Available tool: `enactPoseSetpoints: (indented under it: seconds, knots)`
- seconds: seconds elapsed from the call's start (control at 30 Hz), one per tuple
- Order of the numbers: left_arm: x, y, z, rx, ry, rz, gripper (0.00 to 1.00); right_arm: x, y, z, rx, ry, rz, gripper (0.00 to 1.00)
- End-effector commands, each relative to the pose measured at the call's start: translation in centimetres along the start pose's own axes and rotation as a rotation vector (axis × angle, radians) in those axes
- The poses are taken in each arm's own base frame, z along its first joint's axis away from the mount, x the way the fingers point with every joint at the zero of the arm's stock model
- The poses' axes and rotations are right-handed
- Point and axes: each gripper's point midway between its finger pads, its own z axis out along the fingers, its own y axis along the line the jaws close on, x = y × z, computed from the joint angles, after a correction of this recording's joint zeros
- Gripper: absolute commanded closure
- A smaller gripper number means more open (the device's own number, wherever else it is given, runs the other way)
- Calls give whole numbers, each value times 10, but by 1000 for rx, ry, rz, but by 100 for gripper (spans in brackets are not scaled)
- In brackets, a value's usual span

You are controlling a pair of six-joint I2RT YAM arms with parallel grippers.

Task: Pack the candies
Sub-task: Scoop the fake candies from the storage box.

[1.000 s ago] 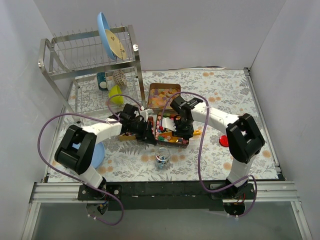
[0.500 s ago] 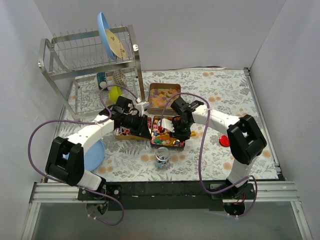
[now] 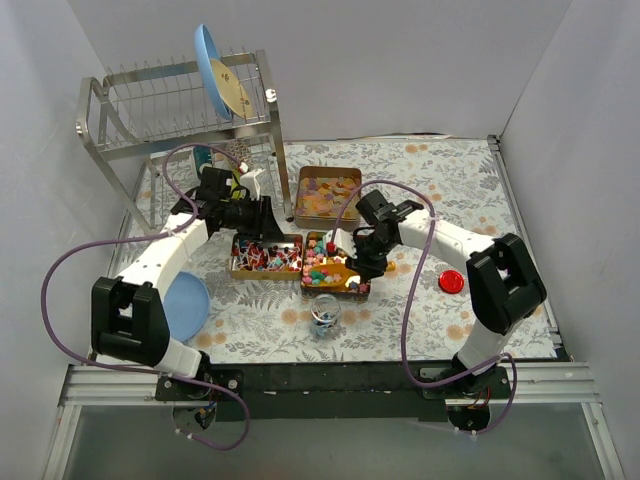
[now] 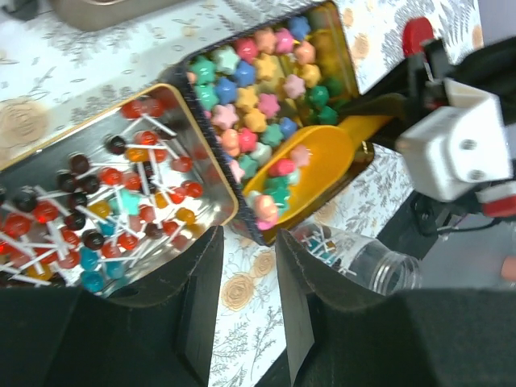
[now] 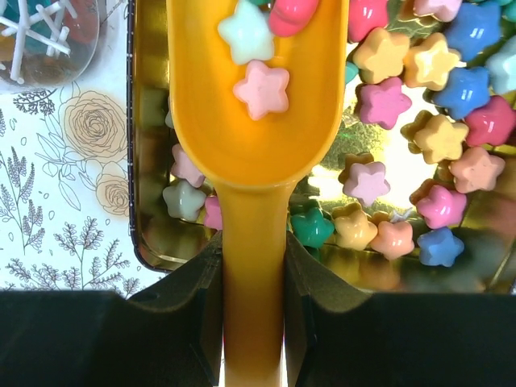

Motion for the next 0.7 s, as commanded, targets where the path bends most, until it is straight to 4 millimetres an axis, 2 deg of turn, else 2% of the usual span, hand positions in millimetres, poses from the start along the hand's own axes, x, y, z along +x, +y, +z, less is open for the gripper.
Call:
enactPoseSetpoints:
  seconds: [0.0,0.2,0.4,0.6,0.67]
  knots:
    - [-14,12,-6,-22,-32,-14,68,-16,0,-16,31,-110,-32,99]
    - [-16,30,-7,-44,-36,-60,68,-7,1,-18,33,-133,-8,99]
    - [-16,37,-6,-48,-38,-90,68,-3,1,-25,51,-179,16,99]
    - [-16,42,-5,-53,-39,-76,67,-13,-5,-44,105,-224,-24,99]
    - [-16,41,-6,-47,-42,-75,66,-23,-7,-56,121,-243,-44,99]
